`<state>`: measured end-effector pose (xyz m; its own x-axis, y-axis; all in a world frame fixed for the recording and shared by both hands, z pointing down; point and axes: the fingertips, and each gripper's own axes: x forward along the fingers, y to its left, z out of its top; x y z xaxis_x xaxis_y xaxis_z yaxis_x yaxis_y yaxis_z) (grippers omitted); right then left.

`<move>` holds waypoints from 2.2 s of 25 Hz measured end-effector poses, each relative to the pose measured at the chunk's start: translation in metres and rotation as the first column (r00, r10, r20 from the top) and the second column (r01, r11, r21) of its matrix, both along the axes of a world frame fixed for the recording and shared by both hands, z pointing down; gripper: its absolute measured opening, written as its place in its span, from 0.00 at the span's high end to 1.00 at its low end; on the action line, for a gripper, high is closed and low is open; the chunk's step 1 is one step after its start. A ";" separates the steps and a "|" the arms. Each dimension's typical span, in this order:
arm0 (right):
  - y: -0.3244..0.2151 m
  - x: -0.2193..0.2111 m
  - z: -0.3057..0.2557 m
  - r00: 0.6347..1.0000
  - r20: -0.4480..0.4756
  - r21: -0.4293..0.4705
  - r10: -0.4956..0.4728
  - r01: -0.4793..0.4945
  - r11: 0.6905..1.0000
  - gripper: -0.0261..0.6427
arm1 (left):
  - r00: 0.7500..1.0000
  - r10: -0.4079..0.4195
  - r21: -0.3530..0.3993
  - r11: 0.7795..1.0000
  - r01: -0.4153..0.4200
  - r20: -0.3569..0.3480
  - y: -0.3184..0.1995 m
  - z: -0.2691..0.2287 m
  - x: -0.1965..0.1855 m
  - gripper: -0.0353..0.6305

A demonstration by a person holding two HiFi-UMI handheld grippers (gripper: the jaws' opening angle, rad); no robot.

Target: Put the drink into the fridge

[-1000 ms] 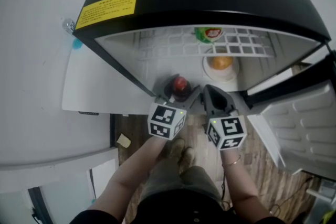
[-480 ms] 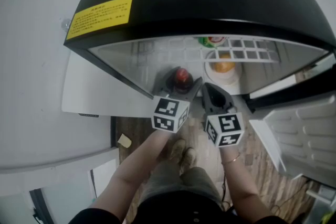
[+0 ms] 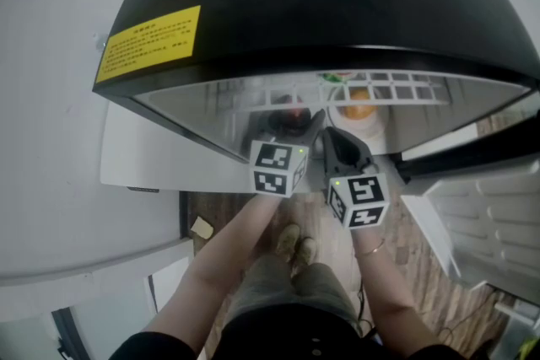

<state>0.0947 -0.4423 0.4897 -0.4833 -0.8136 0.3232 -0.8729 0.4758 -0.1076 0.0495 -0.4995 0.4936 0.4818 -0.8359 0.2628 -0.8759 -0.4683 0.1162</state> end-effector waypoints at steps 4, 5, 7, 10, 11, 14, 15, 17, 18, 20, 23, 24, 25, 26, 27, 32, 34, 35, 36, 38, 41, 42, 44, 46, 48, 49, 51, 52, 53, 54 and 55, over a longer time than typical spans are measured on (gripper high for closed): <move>-0.005 0.000 0.004 1.000 -0.002 -0.008 0.006 -0.006 1.000 0.96 | 1.000 0.012 0.013 1.000 -0.012 0.013 -0.009 0.001 0.001 0.45; -0.006 -0.001 0.004 1.000 -0.003 -0.010 0.006 -0.006 1.000 0.96 | 1.000 0.008 0.014 1.000 -0.008 0.010 -0.011 0.001 0.000 0.45; -0.007 -0.002 0.004 1.000 -0.004 -0.012 0.006 -0.006 1.000 0.96 | 1.000 0.001 0.013 1.000 -0.001 0.003 -0.015 0.000 -0.001 0.45; -0.009 -0.003 0.004 1.000 -0.002 -0.012 0.007 -0.007 1.000 0.96 | 1.000 -0.007 0.012 1.000 0.007 0.002 -0.020 -0.001 -0.002 0.45; -0.009 -0.004 0.004 1.000 -0.001 -0.012 0.007 -0.007 1.000 0.96 | 1.000 -0.009 0.014 1.000 0.009 0.000 -0.022 -0.001 -0.002 0.45; -0.009 -0.005 0.005 1.000 -0.003 -0.013 0.009 -0.009 1.000 0.96 | 1.000 -0.011 0.014 1.000 0.011 -0.005 -0.024 -0.001 -0.003 0.45; -0.009 -0.005 0.005 1.000 -0.004 -0.015 0.010 -0.010 1.000 0.96 | 1.000 -0.011 0.013 1.000 0.011 -0.006 -0.024 0.000 -0.003 0.45; -0.009 -0.004 0.007 1.000 -0.006 -0.021 0.014 -0.014 1.000 0.96 | 1.000 -0.010 0.015 1.000 0.010 -0.004 -0.023 0.000 -0.003 0.45; -0.008 -0.004 0.008 1.000 -0.005 -0.023 0.015 -0.015 1.000 0.96 | 1.000 -0.008 0.017 1.000 0.008 0.001 -0.023 0.000 -0.003 0.45; -0.008 -0.003 0.008 1.000 -0.004 -0.024 0.020 -0.020 1.000 0.96 | 1.000 -0.003 0.019 1.000 0.002 0.017 -0.021 -0.001 -0.002 0.45; -0.006 -0.001 0.008 1.000 0.000 -0.026 0.030 -0.030 0.999 0.96 | 1.000 0.011 0.018 1.000 -0.012 0.028 -0.018 0.001 0.000 0.45; -0.005 -0.001 0.008 0.999 0.001 -0.025 0.033 -0.033 0.999 0.96 | 0.999 0.014 0.017 1.000 -0.015 0.029 -0.017 0.002 0.001 0.45; -0.004 0.000 0.008 0.999 0.001 -0.024 0.038 -0.038 0.999 0.96 | 1.000 0.014 0.017 1.000 -0.014 0.028 -0.017 0.002 0.001 0.45; -0.003 0.002 0.008 0.999 -0.001 -0.022 0.045 -0.045 0.999 0.96 | 1.000 0.010 0.016 1.000 -0.011 0.027 -0.017 0.002 0.001 0.45; -0.002 0.004 0.009 0.999 -0.005 -0.022 0.053 -0.053 0.998 0.96 | 1.000 0.006 0.016 1.000 -0.007 0.025 -0.017 0.002 0.001 0.45; 0.001 0.009 0.008 0.997 -0.004 -0.027 0.072 -0.072 0.997 0.96 | 1.000 -0.011 0.002 1.000 0.011 0.020 -0.016 0.003 0.000 0.45; 0.002 0.009 0.006 0.997 0.001 -0.022 0.072 -0.072 0.997 0.96 | 1.000 -0.026 -0.006 1.000 0.026 0.017 -0.016 0.003 -0.001 0.44; 0.003 0.009 0.004 0.997 0.003 -0.020 0.072 -0.072 0.997 0.96 | 0.999 -0.031 -0.011 0.999 0.031 0.010 -0.016 0.003 -0.002 0.43; 0.004 0.009 0.003 0.997 0.006 -0.017 0.071 -0.071 0.997 0.96 | 0.999 -0.032 -0.017 0.999 0.032 0.000 -0.015 0.001 -0.002 0.42; 0.008 0.009 0.000 0.998 0.011 -0.011 0.068 -0.068 0.998 0.96 | 0.999 -0.028 -0.022 0.999 0.027 -0.015 -0.013 -0.003 -0.002 0.42; 0.009 0.008 -0.005 0.998 0.016 0.001 0.064 -0.064 0.998 0.96 | 1.000 -0.028 -0.015 1.000 0.028 -0.012 -0.010 -0.009 -0.003 0.42; 0.010 0.008 -0.007 0.998 0.018 0.006 0.061 -0.061 0.998 0.96 | 0.999 -0.032 -0.013 0.999 0.031 -0.014 -0.008 -0.011 -0.004 0.42; 0.012 0.007 -0.014 0.998 0.020 0.019 0.054 -0.055 0.998 0.96 | 0.999 -0.044 -0.008 0.999 0.044 -0.012 -0.003 -0.015 -0.008 0.42; 0.015 0.007 -0.022 0.999 0.020 0.033 0.046 -0.047 0.998 0.96 | 0.998 -0.055 -0.001 0.998 0.055 -0.005 0.004 -0.021 -0.012 0.42; 0.019 0.008 -0.029 0.999 0.018 0.045 0.042 -0.043 0.998 0.96 | 0.998 -0.060 0.005 0.998 0.060 -0.017 0.012 -0.026 -0.015 0.42; 0.021 0.009 -0.033 0.999 0.017 0.051 0.041 -0.042 0.998 0.96 | 0.998 -0.060 0.008 0.998 0.060 -0.024 0.016 -0.028 -0.016 0.42; 0.025 0.011 -0.039 0.999 0.015 0.059 0.037 -0.038 0.998 0.96 | 0.998 -0.058 0.016 0.998 0.058 -0.027 0.026 -0.034 -0.018 0.42; 0.028 0.011 -0.042 0.999 0.014 0.061 0.034 -0.035 0.998 0.96 | 0.998 -0.057 0.018 0.998 0.058 -0.030 0.031 -0.036 -0.019 0.42; 0.030 0.010 -0.045 0.999 0.013 0.064 0.031 -0.031 0.997 0.96 | 0.998 -0.055 0.019 0.998 0.056 -0.038 0.036 -0.039 -0.020 0.42; 0.032 0.010 -0.047 1.000 0.013 0.066 0.028 -0.029 0.997 0.96 | 0.997 -0.051 0.018 0.998 0.052 -0.051 0.042 -0.042 -0.020 0.42; 0.034 0.010 -0.051 1.000 0.013 0.070 0.027 -0.028 0.997 0.96 | 0.997 -0.045 0.016 0.999 0.046 -0.064 0.047 -0.046 -0.019 0.42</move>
